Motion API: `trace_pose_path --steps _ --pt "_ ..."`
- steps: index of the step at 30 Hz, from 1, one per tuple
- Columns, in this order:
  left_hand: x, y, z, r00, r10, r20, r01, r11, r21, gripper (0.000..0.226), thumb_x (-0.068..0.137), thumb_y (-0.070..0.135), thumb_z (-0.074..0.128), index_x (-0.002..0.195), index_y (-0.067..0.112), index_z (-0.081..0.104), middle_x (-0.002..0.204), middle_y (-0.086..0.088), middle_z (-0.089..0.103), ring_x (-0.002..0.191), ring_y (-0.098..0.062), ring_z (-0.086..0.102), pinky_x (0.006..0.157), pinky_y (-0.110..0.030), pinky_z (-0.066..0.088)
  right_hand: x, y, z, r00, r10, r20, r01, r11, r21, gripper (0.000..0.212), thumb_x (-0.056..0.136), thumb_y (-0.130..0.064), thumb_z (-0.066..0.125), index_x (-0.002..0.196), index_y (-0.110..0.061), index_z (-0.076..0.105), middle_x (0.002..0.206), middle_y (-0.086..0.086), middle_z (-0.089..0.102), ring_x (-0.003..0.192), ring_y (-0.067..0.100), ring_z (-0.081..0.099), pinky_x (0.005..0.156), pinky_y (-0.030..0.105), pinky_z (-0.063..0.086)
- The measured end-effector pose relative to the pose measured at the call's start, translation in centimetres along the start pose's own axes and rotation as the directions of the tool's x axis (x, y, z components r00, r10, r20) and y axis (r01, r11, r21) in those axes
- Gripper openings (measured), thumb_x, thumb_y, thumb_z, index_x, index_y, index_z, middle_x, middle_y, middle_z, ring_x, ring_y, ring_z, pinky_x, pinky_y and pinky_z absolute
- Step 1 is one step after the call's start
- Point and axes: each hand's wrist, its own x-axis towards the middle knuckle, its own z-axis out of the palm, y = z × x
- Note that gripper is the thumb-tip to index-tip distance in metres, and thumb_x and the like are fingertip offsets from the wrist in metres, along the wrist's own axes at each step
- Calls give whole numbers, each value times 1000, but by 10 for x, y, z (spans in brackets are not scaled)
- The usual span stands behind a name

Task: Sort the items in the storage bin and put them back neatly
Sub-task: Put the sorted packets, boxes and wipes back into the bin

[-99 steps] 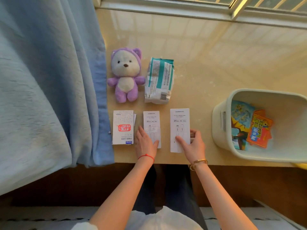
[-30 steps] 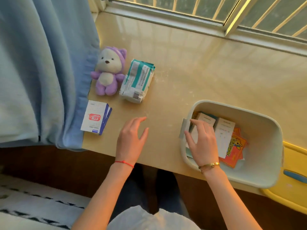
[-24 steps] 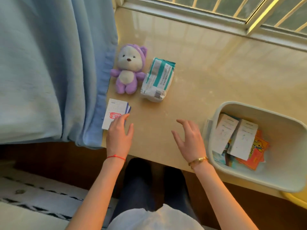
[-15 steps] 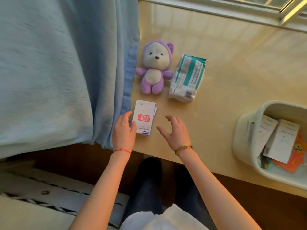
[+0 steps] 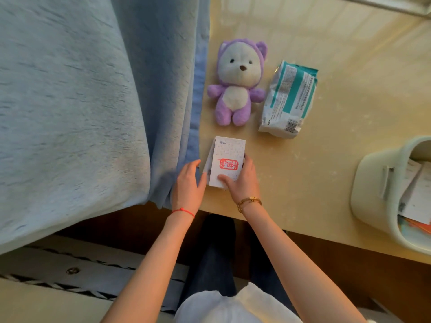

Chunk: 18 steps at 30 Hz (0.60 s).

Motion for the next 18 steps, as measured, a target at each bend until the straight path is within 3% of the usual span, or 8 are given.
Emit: trace_pose_path --steps 3,9,15,18 --pt "7 4 9 998 -7 56 6 1000 23 47 91 28 60 133 11 48 128 -8 56 119 -22 52 97 -33 43 -5 9 -16 998 10 -58 -11 1000 -16 88 71 -28 78 141 -13 26 133 5 41 115 19 49 86 27 43" --pt "19 13 32 982 -104 157 86 990 114 65 77 32 75 130 9 45 126 -12 48 115 -30 48 95 -42 45 -13 26 -54 998 26 -63 -26 1000 0 83 73 -16 77 140 -10 28 132 7 40 106 8 44 81 8 31" --pt "18 21 34 980 -157 125 148 986 77 66 71 28 81 125 12 46 123 -10 54 118 -28 47 97 -42 45 -21 33 -86 993 64 -100 -55 995 85 80 75 -14 76 140 -13 30 128 2 40 103 4 43 85 16 38" --pt "11 28 34 970 -204 132 207 978 -11 74 64 31 86 122 22 40 121 -6 60 117 -25 53 91 -46 52 -25 38 -103 990 84 -109 -68 987 144 79 75 -14 76 140 -14 31 129 3 41 104 6 45 86 20 41"
